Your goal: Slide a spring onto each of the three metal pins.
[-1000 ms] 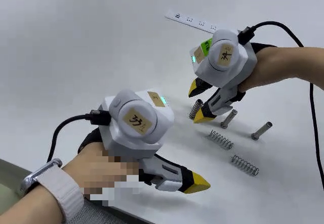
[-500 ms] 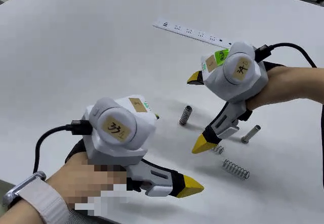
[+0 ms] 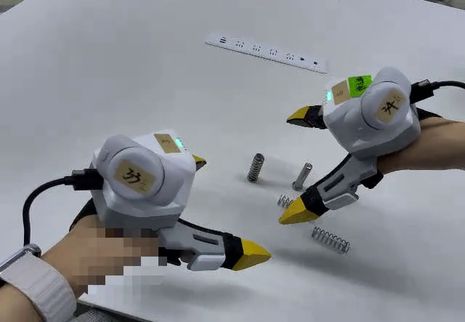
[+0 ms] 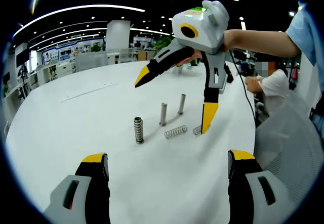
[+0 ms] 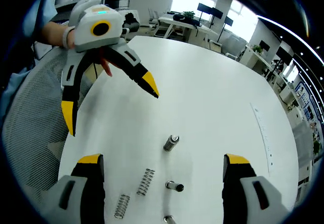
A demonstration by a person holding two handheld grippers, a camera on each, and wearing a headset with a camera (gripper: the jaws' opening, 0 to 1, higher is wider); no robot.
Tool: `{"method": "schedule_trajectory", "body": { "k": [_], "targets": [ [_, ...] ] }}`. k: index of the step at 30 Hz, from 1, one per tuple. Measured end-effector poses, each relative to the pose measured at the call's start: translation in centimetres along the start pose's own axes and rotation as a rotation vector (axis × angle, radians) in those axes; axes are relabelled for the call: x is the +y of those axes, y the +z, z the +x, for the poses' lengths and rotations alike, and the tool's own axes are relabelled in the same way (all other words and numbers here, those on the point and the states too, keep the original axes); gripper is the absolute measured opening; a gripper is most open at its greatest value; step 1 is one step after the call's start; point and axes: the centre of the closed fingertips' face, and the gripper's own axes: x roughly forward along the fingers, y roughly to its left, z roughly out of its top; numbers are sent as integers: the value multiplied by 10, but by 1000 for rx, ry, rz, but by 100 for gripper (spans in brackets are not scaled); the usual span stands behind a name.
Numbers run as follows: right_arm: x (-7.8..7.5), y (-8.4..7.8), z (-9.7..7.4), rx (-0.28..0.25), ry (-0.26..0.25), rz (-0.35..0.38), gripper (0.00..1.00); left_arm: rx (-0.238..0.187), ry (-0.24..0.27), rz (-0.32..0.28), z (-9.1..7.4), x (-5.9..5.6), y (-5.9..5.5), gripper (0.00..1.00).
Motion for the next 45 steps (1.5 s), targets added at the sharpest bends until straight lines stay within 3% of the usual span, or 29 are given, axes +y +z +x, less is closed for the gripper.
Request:
{"method": "schedule_trajectory", "body": {
  "k": [9, 13, 20, 25, 38, 45],
  "targets": [
    [4, -19, -24, -49, -70, 100, 99, 29, -2, 30, -2, 3, -4, 100],
    [13, -30, -34, -63, -98, 145, 99, 17, 6, 32, -3, 7, 0, 97],
    [15, -49, -54, -98, -166, 224, 99, 32, -2, 58, -1, 7, 4, 97],
    [24, -58, -70, -125, -198, 283, 99, 33, -6, 79, 0, 10, 5, 97],
    [42, -87, -84, -162, -285, 402, 99, 38, -2, 101, 0, 16, 8, 97],
    [50, -101, -95, -169, -326, 449, 99, 61, -9, 115, 1, 18, 4, 97]
  ]
}}
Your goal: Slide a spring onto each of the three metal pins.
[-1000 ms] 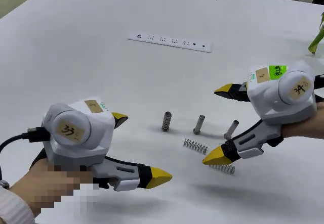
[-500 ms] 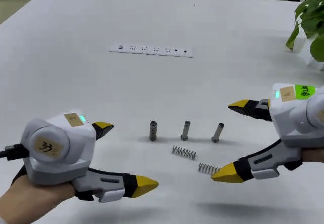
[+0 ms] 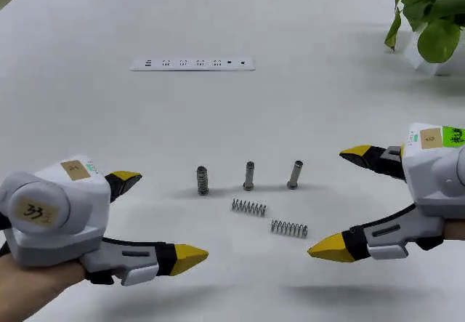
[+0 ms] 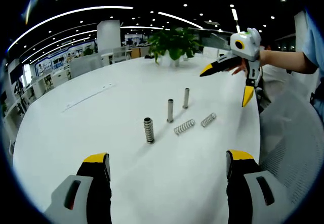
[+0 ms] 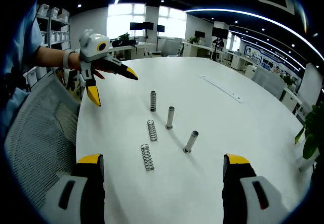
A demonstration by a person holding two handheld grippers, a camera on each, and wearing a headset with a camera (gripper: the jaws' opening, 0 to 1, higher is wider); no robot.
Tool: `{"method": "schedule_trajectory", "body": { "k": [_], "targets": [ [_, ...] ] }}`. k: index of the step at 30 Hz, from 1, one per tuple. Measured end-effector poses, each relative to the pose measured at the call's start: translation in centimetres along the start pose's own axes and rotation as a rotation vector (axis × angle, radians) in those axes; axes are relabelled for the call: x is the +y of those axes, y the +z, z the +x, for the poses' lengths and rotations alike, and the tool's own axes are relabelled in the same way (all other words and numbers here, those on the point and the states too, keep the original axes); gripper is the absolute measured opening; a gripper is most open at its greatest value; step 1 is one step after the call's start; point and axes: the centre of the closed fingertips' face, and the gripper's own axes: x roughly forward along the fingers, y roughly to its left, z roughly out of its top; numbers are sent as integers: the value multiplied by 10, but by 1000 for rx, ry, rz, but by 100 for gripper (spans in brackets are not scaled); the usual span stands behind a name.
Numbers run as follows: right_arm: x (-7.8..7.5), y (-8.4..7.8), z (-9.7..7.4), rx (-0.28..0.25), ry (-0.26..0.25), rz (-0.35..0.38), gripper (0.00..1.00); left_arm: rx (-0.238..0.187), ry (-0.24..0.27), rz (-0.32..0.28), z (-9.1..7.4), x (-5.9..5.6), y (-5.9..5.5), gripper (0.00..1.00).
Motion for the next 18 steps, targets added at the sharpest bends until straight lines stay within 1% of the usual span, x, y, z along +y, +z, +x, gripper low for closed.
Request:
{"method": "schedule_trajectory", "body": {
  "k": [3, 6, 11, 15, 17, 18],
  "targets": [
    [1, -5, -5, 2, -17, 17, 99, 7, -4, 7, 1, 0, 0, 97],
    [3, -9, -9, 3, -20, 28, 99, 19, -15, 21, 1, -1, -2, 96],
    [3, -10, -10, -2, -26, 37, 99, 27, -21, 37, 3, -4, -1, 96],
    [3, -10, -11, -7, -30, 41, 99, 28, -41, 55, 6, -9, 4, 93],
    [4, -10, -12, -9, -32, 44, 99, 28, -59, 61, 8, -13, 8, 91],
    [3, -11, -13, -12, -32, 46, 99, 23, -79, 80, 10, -15, 12, 91]
  ]
}}
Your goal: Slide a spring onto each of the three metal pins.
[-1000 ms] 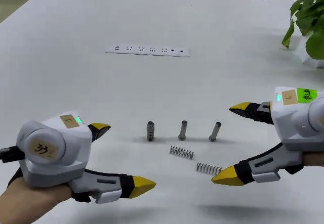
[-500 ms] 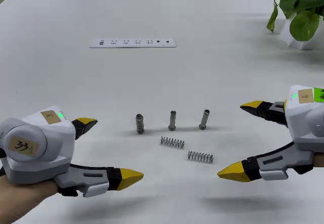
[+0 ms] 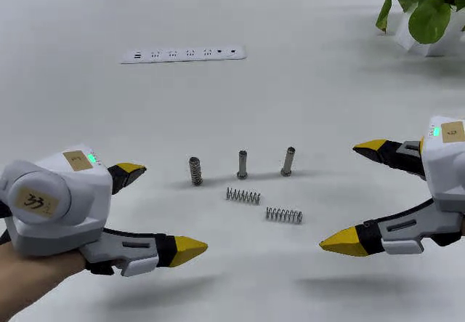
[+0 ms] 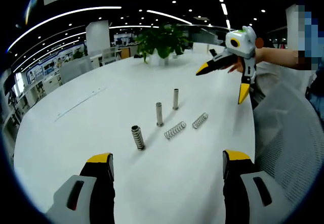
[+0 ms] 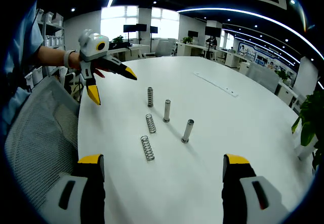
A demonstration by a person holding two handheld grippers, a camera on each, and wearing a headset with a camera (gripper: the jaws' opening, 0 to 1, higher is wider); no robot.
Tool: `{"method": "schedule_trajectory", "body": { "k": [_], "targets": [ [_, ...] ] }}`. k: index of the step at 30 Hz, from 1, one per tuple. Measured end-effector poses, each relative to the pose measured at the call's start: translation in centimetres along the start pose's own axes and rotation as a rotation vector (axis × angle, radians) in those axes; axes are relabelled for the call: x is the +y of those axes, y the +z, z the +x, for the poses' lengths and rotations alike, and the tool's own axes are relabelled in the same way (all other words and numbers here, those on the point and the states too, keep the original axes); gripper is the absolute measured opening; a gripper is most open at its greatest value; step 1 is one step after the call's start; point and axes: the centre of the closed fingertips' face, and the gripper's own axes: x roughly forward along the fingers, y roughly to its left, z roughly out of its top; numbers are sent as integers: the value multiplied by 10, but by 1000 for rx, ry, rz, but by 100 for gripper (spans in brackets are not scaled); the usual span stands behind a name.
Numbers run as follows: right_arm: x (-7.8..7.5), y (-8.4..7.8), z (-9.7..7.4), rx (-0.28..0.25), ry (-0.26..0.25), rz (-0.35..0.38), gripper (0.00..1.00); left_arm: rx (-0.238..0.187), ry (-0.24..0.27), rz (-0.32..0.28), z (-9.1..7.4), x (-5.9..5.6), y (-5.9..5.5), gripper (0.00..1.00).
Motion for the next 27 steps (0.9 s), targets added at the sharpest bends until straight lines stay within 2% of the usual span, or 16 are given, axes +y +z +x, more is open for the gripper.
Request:
{"method": "schedule_trajectory", "body": {
  "k": [2, 5, 8, 10, 16, 21, 22, 23, 25, 27],
  "targets": [
    [-1, -2, -1, -2, -1, 5, 99, 9, -17, 13, 3, -2, 3, 88],
    [1, -5, -3, -1, -2, 11, 98, 25, -52, 81, 10, -7, 11, 84],
    [2, -9, -5, 3, -3, 19, 98, 59, -110, 128, 18, -14, 14, 80],
    [1, -12, -6, 7, -5, 22, 98, 95, -153, 145, 24, -19, 12, 74],
    [-1, -16, -11, 7, -12, 38, 98, 159, -214, 239, 42, -24, 12, 66],
    [-1, -19, -12, 6, -15, 45, 98, 222, -229, 312, 57, -21, 12, 58],
    [-1, -19, -12, 4, -15, 50, 98, 262, -220, 321, 60, -17, 8, 56],
    [0, -20, -12, 3, -14, 54, 98, 283, -219, 338, 62, -16, 6, 53],
    [2, -20, -11, 2, -15, 58, 98, 280, -210, 351, 69, -15, 9, 48],
    [3, -22, -10, 2, -13, 66, 97, 280, -228, 335, 74, -17, 11, 45]
  ]
}}
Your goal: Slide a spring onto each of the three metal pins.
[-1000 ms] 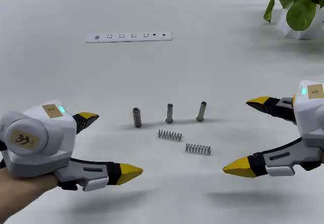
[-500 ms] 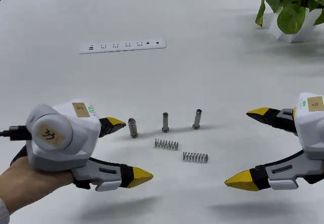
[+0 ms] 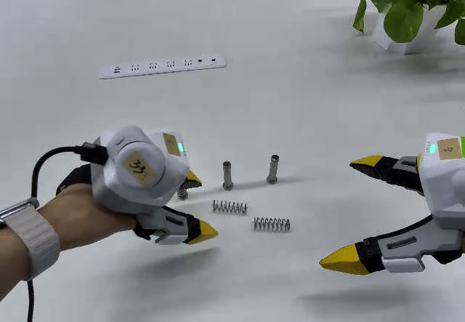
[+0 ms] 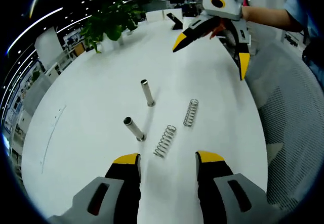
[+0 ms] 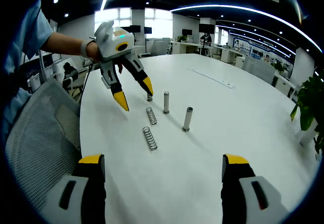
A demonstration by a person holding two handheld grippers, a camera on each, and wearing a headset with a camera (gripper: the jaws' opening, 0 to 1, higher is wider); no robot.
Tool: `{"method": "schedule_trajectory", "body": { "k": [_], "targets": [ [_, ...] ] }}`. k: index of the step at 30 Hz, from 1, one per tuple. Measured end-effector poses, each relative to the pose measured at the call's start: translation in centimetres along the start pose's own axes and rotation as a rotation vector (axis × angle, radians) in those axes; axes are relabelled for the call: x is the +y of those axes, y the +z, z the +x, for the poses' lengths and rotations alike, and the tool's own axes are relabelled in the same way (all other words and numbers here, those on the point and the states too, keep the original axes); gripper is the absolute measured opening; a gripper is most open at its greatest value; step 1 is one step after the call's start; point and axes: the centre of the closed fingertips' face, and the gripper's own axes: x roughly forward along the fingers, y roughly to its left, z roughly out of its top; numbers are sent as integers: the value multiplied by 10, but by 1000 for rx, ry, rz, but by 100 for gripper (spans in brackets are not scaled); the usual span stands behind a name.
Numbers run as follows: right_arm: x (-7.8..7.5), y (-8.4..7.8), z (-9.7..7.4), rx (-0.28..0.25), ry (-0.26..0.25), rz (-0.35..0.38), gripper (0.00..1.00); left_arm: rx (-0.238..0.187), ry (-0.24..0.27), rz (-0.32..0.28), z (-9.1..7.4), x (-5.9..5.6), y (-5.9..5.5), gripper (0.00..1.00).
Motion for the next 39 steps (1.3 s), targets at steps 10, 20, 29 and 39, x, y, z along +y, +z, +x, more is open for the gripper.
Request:
{"method": "schedule_trajectory", "body": {
  "k": [10, 20, 29, 39],
  "targets": [
    [2, -6, 1, 7, 6, 16, 96, 104, -61, 19, 20, -2, -5, 37],
    [3, -6, 2, -4, 5, 34, 96, 167, -74, 60, 28, 3, -5, 24],
    [3, -13, -1, -1, -1, 50, 96, 215, -92, 69, 34, 4, -11, 18],
    [4, -12, 0, -7, 0, 54, 96, 265, -138, 66, 34, 4, -10, 14]
  ]
}}
